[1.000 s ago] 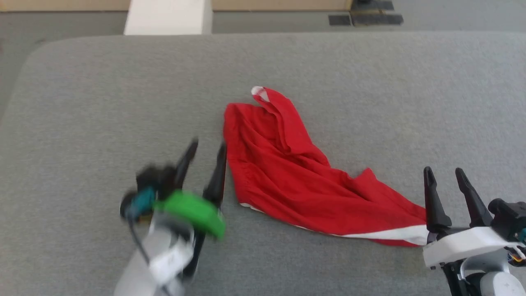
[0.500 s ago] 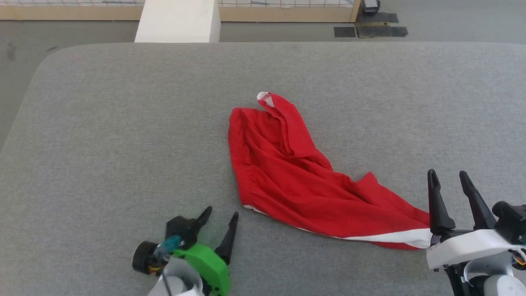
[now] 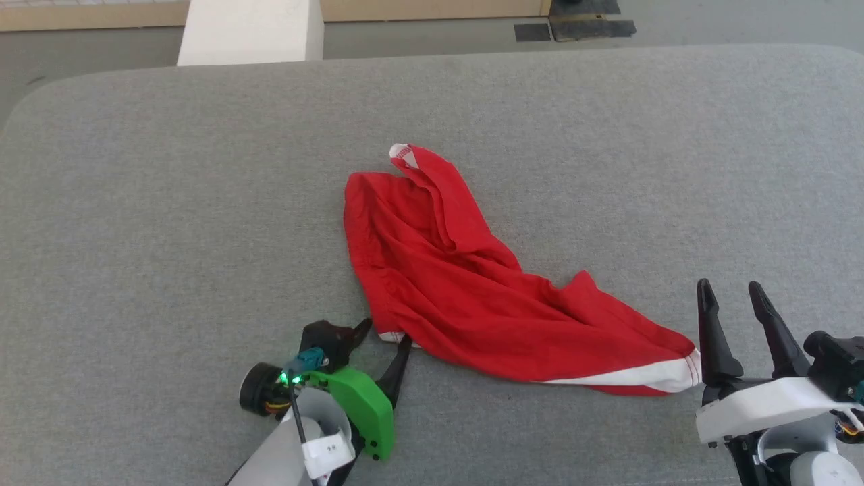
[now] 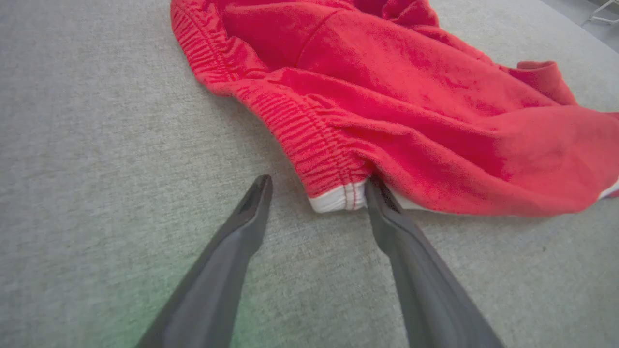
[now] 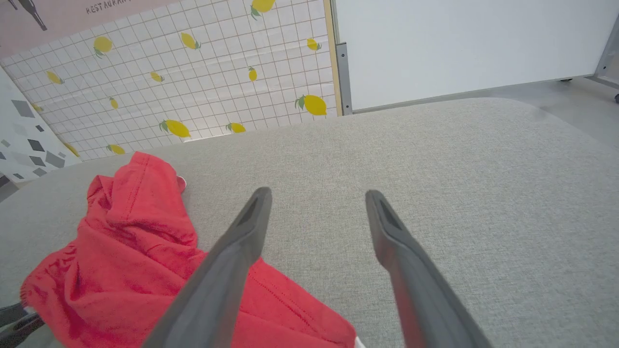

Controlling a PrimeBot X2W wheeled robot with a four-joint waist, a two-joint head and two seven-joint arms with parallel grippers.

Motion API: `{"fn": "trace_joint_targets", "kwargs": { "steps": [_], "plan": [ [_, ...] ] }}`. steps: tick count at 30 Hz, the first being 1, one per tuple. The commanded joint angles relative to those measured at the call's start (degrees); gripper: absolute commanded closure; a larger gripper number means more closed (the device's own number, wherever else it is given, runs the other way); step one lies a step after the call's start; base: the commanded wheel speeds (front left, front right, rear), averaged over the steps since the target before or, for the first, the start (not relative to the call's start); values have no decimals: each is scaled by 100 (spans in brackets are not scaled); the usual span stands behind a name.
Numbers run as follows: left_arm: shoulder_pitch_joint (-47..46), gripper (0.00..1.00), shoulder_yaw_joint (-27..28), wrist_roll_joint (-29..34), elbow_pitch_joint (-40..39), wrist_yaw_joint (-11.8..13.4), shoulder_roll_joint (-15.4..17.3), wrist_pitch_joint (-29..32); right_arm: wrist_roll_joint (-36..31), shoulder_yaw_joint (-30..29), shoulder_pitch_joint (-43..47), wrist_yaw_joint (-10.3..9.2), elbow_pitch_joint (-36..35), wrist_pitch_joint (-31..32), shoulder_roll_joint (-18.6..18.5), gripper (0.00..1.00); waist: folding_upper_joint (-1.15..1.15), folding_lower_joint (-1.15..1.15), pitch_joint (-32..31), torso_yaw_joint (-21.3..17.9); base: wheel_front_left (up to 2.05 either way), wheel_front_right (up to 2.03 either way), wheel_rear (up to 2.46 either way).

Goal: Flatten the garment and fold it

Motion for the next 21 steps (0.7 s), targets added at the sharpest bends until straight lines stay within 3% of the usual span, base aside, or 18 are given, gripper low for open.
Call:
{"fn": "trace_joint_targets", "kwargs": {
  "steps": [1, 2, 4, 12, 21],
  "plan": [
    [-136, 0, -44, -56, 42, -23, 10, -2, 37, 11, -6, -9, 19, -31, 5, 0, 0, 0, 32, -29, 0, 0, 0],
    [-170, 38, -73, -84, 72, -23, 21, -5, 38, 16, -10, -9, 28, -32, 5, 0, 0, 0, 41, -37, 0, 0, 0],
    [-218, 100, -145, -123, 138, -23, 43, 25, 45, 27, -20, -9, 43, -37, 5, 0, 0, 0, 48, -51, 0, 0, 0],
    [-51, 100, -81, -366, 158, 76, 95, -45, -11, -20, 154, -9, 190, 312, 5, 0, 0, 0, -76, -5, 0, 0, 0],
    [251, 100, -144, -424, -180, 197, 153, 123, -176, -23, 357, -9, 658, 2143, 5, 0, 0, 0, -168, 167, 0, 0, 0]
  ]
}}
